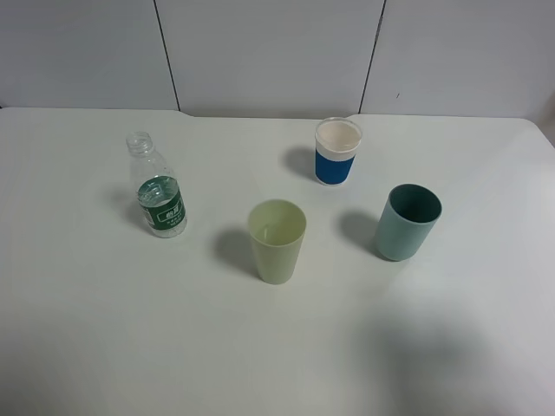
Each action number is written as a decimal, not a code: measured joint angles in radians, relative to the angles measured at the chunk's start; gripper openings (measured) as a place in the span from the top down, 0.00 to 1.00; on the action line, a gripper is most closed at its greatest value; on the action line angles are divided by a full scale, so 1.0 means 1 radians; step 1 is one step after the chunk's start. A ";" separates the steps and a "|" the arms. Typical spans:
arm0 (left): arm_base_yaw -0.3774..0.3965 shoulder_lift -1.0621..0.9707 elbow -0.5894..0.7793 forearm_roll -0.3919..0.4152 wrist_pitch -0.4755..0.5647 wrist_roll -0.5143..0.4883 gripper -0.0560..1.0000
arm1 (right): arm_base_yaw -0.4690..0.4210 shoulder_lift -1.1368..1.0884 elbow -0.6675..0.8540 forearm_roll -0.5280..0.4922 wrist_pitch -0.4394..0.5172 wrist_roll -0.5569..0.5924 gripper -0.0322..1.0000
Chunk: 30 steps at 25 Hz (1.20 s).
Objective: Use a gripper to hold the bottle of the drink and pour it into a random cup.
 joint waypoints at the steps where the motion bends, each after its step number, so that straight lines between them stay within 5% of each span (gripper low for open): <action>1: 0.000 0.000 0.000 0.000 0.000 0.000 0.08 | 0.000 0.000 0.000 0.000 0.000 0.000 0.25; 30: 0.000 0.000 0.000 0.000 0.000 0.000 0.08 | 0.000 0.000 0.000 0.000 0.000 0.000 0.25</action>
